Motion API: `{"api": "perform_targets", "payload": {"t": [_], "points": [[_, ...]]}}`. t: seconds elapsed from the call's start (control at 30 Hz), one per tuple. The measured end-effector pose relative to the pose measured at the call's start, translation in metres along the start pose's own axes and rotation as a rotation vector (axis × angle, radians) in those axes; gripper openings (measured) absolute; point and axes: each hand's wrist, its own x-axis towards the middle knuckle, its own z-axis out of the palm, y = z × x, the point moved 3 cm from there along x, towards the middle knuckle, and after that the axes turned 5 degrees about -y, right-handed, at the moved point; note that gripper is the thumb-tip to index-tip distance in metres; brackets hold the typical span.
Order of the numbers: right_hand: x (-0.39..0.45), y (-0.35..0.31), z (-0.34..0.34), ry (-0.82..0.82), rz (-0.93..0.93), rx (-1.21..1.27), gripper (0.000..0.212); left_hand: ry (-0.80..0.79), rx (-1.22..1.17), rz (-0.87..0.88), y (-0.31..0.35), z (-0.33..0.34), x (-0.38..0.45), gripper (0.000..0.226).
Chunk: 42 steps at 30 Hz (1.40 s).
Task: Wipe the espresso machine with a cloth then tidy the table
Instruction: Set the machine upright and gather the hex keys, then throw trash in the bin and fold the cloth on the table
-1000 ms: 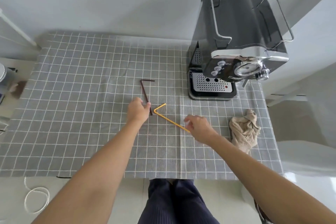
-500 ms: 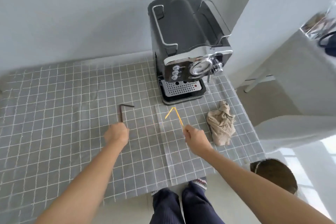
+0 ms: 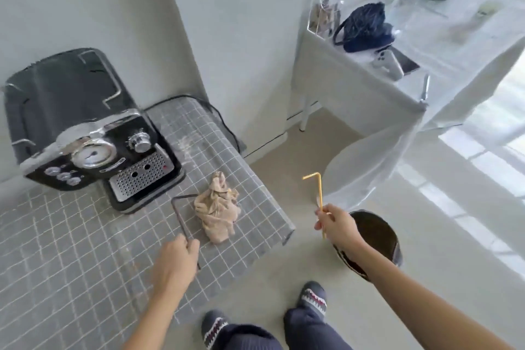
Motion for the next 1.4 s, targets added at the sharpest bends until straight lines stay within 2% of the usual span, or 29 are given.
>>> {"api": "perform_targets", "payload": {"t": [0.13,0.23,0.33,0.4,0.53,0.63,0.73,0.87,1.0,1.13,1.27,1.37,1.4], "points": [[0.019,0.07,-0.066,0.042,0.215,0.205,0.02,-0.29,-0.077,0.22,0.161,0.079,-0.025,0.03],[0.025,0.112,-0.098,0.055,0.417,0.376,0.021,-0.563,-0.082,0.257,0.25,0.152,-0.022,0.025],[0.037,0.154,-0.119,0.069,0.586,0.489,0.014,-0.749,-0.037,0.264,0.311,0.215,-0.018,0.028],[0.048,0.179,-0.127,0.063,0.662,0.548,0.007,-0.835,0.017,0.204,0.335,0.254,-0.013,0.024],[0.08,0.224,-0.133,0.047,0.773,0.651,0.036,-1.006,-0.045,-0.054,0.359,0.324,0.0,0.016],[0.103,0.243,-0.14,0.133,0.82,0.859,0.04,-1.117,-0.184,-0.222,0.379,0.354,0.004,0.027],[0.119,0.258,-0.147,0.21,0.85,0.983,0.051,-1.199,-0.289,-0.281,0.392,0.374,0.01,0.047],[0.119,0.266,-0.152,0.264,0.868,0.992,0.049,-1.16,-0.346,-0.294,0.395,0.377,0.014,0.059],[0.105,0.26,-0.154,0.172,0.849,0.935,0.047,-1.134,-0.357,-0.249,0.388,0.356,0.012,0.057],[0.088,0.222,-0.158,0.148,0.76,0.905,0.043,-1.101,-0.396,-0.165,0.376,0.31,0.001,0.054],[0.075,0.155,-0.149,0.04,0.581,0.796,0.029,-0.956,-0.512,-0.064,0.35,0.234,-0.013,0.037],[0.072,0.101,-0.123,-0.057,0.488,0.673,0.038,-0.784,-0.639,0.019,0.307,0.175,-0.014,0.016],[0.073,0.084,-0.11,-0.051,0.441,0.576,0.032,-0.693,-0.684,0.045,0.288,0.155,-0.012,0.015]]}}
